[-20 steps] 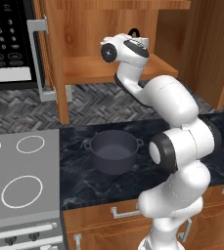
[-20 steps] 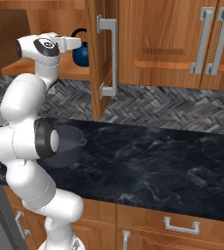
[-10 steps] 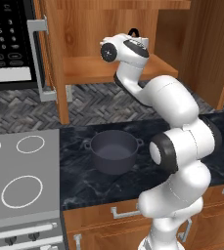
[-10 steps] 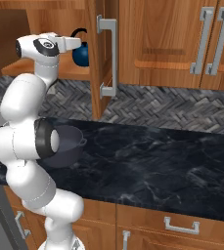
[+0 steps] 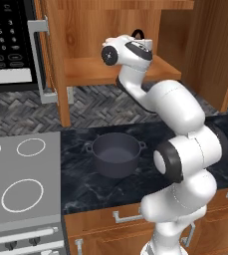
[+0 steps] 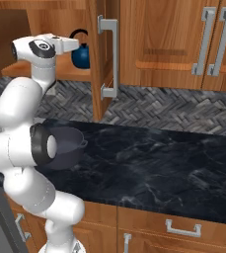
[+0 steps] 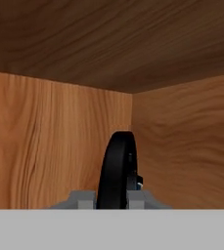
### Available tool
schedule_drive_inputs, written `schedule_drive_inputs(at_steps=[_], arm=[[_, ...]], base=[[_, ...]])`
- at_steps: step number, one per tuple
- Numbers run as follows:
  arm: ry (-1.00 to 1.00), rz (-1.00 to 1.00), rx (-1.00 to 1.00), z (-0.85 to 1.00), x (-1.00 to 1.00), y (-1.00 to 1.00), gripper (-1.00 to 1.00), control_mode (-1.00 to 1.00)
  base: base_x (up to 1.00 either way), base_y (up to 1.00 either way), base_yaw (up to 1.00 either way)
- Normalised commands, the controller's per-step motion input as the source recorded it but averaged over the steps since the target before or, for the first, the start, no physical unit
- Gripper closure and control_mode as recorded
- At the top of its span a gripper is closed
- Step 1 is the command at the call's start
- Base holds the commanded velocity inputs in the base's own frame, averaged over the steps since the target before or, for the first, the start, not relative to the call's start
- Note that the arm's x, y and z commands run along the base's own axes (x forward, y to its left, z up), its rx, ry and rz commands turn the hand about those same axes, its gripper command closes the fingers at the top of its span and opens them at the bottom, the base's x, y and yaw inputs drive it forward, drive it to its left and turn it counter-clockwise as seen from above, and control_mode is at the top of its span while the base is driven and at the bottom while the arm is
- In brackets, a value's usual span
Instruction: Pick the kettle from the cabinet and place it on a stove burner. Then pick the pot from the counter and place it on another stove burner. Finally, turn both burners on.
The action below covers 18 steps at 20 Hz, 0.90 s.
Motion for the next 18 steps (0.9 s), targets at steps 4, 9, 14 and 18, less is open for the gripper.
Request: schedule_drive_inputs(at_steps=[4,9,14,18], arm=[[-0.06,-0.07,0.0,0.0,-0.55,0.0,1.0,-1.0],[-0.04,-0.06,0.02,0.01,-0.59,0.0,1.0,-1.0],[-0.03,-0.05,0.04,0.08,-0.55,0.0,1.0,-1.0],[0.0,-0.04,0.07,0.12,-0.54,0.0,1.0,-1.0]], base=[[0.0,0.0,0.0],[0.0,0.0,0.0],[0.0,0.0,0.0],[0.0,0.0,0.0]])
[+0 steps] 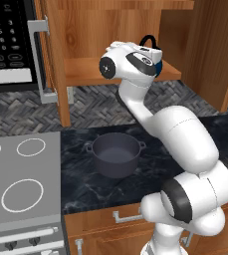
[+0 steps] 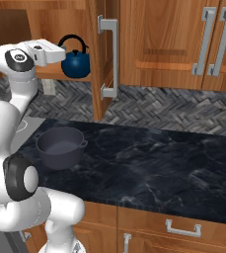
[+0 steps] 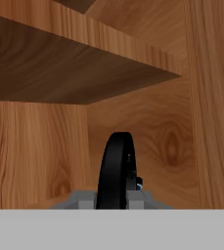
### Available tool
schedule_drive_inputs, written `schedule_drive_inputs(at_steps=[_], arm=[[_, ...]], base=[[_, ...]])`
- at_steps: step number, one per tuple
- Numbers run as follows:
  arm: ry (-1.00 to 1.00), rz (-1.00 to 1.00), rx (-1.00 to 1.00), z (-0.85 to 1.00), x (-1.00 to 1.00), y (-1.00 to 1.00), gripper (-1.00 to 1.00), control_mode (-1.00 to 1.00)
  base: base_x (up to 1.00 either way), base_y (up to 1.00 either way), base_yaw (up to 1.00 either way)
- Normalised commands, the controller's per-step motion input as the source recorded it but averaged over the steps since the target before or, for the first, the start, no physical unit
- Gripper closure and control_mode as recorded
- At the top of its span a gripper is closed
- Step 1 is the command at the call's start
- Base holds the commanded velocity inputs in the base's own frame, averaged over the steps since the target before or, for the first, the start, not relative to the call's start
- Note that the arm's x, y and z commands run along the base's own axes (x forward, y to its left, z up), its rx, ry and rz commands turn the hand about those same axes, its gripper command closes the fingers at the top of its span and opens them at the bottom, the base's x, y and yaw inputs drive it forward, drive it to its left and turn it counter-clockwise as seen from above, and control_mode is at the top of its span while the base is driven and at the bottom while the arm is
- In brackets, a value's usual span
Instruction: Pick the kettle from the cabinet and place it on a stove burner. Then pick the pot from the counter and place it on another stove burner. Finally, turn both burners on.
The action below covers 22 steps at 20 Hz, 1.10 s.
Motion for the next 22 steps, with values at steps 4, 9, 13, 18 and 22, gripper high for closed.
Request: schedule_drive_inputs(at_steps=[4,9,13,18,22], arm=[[0.0,-0.04,0.06,0.11,-0.54,0.0,1.0,-1.0],[0.0,-0.04,0.06,0.05,-0.54,0.0,1.0,-1.0],[0.0,-0.03,0.04,0.0,-0.49,0.0,1.0,-1.0],[0.0,-0.01,0.05,0.0,-0.52,0.0,1.0,-1.0],[0.0,0.0,0.05,-0.05,-0.54,0.0,1.0,-1.0]], base=[[0.0,0.0,0.0],[0.0,0.0,0.0],[0.0,0.0,0.0],[0.0,0.0,0.0],[0.0,0.0,0.0]])
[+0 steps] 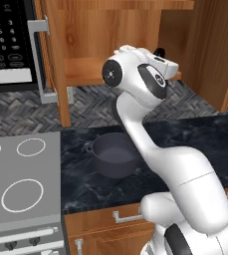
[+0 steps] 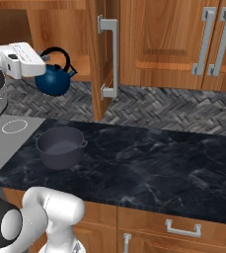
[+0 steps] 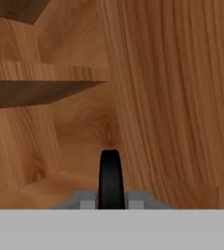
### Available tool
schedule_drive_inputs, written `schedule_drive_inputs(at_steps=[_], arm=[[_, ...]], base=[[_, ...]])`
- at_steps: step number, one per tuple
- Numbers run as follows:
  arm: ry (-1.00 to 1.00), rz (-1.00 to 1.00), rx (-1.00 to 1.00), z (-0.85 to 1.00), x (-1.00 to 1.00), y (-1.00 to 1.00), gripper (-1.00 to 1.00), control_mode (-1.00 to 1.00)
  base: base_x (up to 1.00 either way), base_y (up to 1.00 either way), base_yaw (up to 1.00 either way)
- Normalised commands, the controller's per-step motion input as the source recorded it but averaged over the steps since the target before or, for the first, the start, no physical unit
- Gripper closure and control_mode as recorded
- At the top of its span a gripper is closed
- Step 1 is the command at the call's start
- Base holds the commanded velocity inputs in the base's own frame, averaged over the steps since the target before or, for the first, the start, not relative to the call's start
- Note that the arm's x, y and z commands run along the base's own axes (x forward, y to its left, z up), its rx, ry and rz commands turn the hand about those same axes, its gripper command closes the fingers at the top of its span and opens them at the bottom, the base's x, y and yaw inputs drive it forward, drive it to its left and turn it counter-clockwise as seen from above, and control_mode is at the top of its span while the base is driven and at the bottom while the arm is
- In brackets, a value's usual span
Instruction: Pick the kettle from the cabinet and place it on a stove burner. Then pick the pot from the counter and place it on another stove burner. Finally, turn both burners on.
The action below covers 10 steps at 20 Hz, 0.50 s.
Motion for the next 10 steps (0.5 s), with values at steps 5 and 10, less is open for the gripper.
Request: schedule_drive_inputs(at_steps=[5,10], arm=[[0.0,0.0,0.05,-0.07,-0.51,0.0,1.0,-1.0],[0.0,0.0,0.05,-0.06,-0.54,0.0,1.0,-1.0]], base=[[0.0,0.0,0.0],[0.0,0.0,0.0]])
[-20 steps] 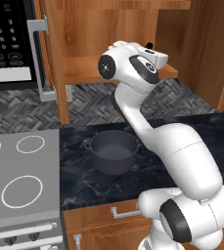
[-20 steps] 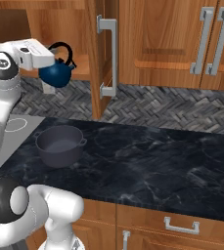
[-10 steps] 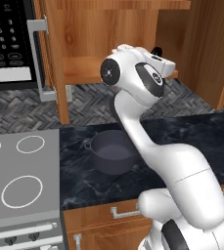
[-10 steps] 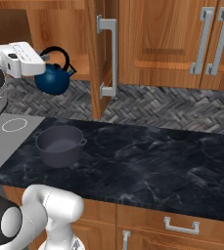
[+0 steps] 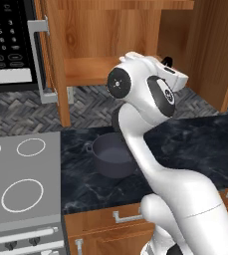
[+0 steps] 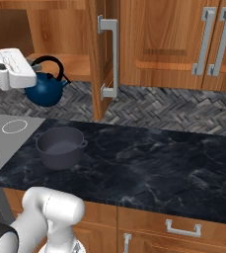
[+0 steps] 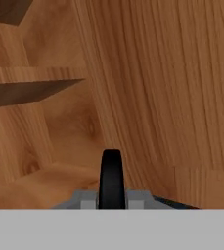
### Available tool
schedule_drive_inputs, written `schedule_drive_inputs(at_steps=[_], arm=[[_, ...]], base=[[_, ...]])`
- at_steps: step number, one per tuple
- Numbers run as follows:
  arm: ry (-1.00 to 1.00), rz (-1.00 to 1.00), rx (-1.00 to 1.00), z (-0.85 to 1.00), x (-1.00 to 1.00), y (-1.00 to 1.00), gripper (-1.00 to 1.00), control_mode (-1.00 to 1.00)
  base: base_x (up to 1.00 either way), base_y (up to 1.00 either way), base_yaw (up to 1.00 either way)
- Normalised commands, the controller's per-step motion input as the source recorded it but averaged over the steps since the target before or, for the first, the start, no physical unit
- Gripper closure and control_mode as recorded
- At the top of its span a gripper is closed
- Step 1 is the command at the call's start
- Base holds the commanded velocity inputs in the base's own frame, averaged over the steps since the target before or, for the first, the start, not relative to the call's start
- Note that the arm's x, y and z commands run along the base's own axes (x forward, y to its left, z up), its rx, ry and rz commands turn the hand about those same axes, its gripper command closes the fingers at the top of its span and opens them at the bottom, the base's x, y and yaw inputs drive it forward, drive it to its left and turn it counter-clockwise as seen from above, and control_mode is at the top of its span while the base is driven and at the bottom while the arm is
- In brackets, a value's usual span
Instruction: Pick the kettle from the cabinet and place it on a stove burner. Then pick the pot from the counter and place it on another stove burner. Finally, turn both burners on.
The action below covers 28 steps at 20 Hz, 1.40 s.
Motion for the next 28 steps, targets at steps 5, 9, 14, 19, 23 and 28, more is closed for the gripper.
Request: schedule_drive_inputs(at_steps=[5,9,14,19,23,28], arm=[[0.0,0.0,0.03,-0.14,-0.51,0.0,1.0,-1.0],[0.0,0.0,0.01,-0.21,-0.48,0.0,1.0,-1.0],[0.0,0.0,0.01,-0.24,-0.46,0.0,1.0,-1.0],[0.0,0.0,0.0,-0.27,-0.39,0.0,1.0,-1.0],[0.0,0.0,0.0,-0.2,-0.3,0.0,1.0,-1.0],[0.0,0.0,0.0,0.0,-0.02,0.0,1.0,-1.0]], base=[[0.0,0.0,0.0],[0.0,0.0,0.0],[0.0,0.0,0.0],[0.0,0.0,0.0],[0.0,0.0,0.0],[0.0,0.0,0.0]])
